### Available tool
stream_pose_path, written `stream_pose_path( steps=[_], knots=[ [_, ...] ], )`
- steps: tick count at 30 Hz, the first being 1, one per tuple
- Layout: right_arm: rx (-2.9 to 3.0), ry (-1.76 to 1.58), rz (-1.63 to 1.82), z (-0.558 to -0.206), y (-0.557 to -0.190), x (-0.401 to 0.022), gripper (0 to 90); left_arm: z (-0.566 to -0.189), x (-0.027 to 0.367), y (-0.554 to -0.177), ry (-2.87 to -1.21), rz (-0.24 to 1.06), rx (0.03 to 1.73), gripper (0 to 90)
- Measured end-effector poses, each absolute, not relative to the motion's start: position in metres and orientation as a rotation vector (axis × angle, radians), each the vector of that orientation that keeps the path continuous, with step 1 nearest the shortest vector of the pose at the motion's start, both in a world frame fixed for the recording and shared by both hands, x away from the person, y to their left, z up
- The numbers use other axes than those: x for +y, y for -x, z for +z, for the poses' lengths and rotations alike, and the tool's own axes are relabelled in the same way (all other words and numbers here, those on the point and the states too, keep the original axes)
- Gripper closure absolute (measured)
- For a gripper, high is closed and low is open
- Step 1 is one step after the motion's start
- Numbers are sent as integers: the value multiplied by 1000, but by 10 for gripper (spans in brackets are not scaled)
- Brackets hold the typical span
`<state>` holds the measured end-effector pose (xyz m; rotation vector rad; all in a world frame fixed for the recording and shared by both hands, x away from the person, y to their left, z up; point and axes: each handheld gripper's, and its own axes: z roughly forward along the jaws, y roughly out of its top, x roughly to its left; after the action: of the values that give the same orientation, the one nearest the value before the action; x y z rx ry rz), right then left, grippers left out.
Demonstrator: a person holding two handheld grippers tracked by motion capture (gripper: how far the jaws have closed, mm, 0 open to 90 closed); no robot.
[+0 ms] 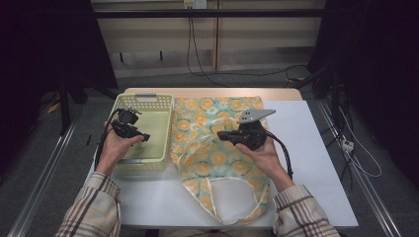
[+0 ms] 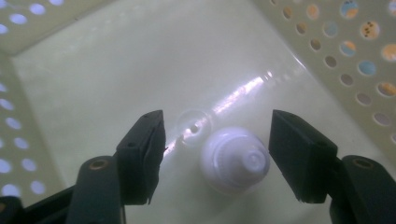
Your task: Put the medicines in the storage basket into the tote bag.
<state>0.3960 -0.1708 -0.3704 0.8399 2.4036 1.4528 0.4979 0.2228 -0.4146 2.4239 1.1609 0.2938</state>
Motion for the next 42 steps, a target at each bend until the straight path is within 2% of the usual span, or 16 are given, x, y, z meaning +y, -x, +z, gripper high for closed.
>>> stream_pose_path(
  steps=[2,6,24,30,35,42],
  knots=[
    [2404,-838,1451,-371,-396,-171,900,-417,223,-499,-2419,274,1166,415],
    [2403,-838,1447,-371,-396,-171,900,-422,226,-502,-2417,209,1151,590],
    [2405,-843,1439,-372,-397,-170,900,-404,228,-498,-2295,316,1139,601],
    [2403,-845,1436,-373,-398,-170,900,-393,230,-493,-2225,296,1131,601],
    [2408,-845,1432,-374,-398,-169,900,-381,228,-484,-2198,358,1074,601],
    [2403,-846,1432,-373,-398,-170,900,-369,222,-471,-2147,366,1000,601]
  ],
)
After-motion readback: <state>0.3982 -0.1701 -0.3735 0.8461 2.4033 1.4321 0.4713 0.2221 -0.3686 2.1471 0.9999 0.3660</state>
